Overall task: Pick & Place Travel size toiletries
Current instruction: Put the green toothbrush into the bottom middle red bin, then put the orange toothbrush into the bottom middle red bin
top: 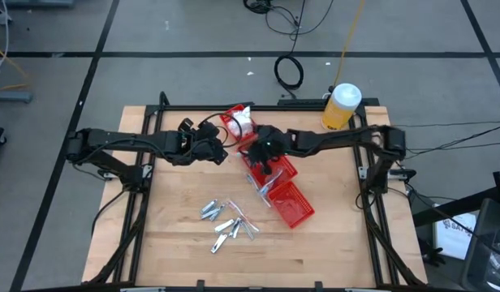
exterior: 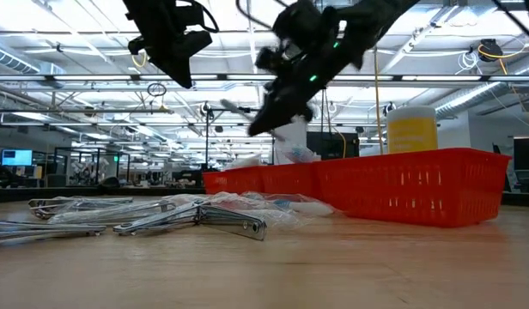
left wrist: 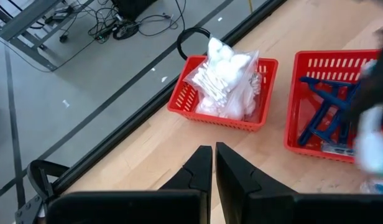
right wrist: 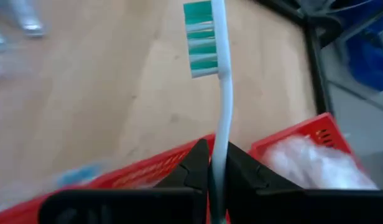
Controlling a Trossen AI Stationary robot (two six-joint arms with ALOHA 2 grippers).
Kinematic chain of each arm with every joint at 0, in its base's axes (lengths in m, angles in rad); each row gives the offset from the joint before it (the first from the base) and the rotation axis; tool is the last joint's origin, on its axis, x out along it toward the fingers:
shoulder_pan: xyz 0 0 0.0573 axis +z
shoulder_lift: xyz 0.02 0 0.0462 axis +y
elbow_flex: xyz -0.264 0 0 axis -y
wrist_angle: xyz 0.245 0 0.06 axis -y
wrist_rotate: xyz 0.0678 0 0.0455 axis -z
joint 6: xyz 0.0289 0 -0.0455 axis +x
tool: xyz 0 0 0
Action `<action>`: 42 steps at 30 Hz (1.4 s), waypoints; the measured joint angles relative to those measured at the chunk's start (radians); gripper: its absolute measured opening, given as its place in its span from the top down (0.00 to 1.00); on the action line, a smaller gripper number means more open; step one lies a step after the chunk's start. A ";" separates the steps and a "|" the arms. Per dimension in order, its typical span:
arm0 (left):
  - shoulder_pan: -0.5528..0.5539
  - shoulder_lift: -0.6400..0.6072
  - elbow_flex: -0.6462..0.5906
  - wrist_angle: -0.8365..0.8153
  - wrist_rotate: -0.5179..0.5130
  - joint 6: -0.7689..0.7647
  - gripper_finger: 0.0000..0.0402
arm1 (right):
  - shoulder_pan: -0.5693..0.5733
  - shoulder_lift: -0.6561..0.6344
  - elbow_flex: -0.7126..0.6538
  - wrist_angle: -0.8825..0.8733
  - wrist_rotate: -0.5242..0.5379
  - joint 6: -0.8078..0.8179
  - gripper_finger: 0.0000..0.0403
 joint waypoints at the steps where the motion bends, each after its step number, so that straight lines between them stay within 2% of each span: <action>1: 0.000 0.000 0.000 0.000 0.000 0.002 0.95 | 0.008 -0.027 0.000 -0.066 -0.019 0.002 0.96; 6: 0.000 0.000 0.000 -0.002 0.000 0.009 0.95 | 0.047 -0.119 0.000 -0.347 -0.188 0.052 0.96; 10: 0.000 0.000 0.000 -0.002 0.000 0.008 0.95 | 0.063 -0.126 -0.022 -0.442 -0.229 0.085 0.96; 17: 0.000 0.000 0.000 -0.002 0.000 -0.005 0.95 | 0.064 -0.125 -0.148 -0.340 -0.230 0.085 0.95; 23: 0.000 0.000 0.000 -0.002 0.000 -0.005 0.95 | 0.064 -0.125 -0.175 -0.255 -0.230 0.134 0.89; 30: 0.000 0.000 0.000 -0.008 0.001 -0.005 0.95 | 0.064 -0.125 -0.185 -0.237 -0.224 0.133 0.78; 34: 0.000 0.000 0.000 -0.027 0.002 -0.003 0.95 | 0.064 -0.125 -0.185 -0.234 -0.143 0.127 0.68; 36: 0.000 0.000 0.000 -0.028 0.031 0.014 0.95 | 0.064 -0.148 -0.185 -0.238 -0.118 0.125 0.64; 42: -0.017 0.013 0.001 -0.014 0.159 0.075 0.95 | 0.072 -0.272 -0.185 -0.182 -0.129 0.170 0.58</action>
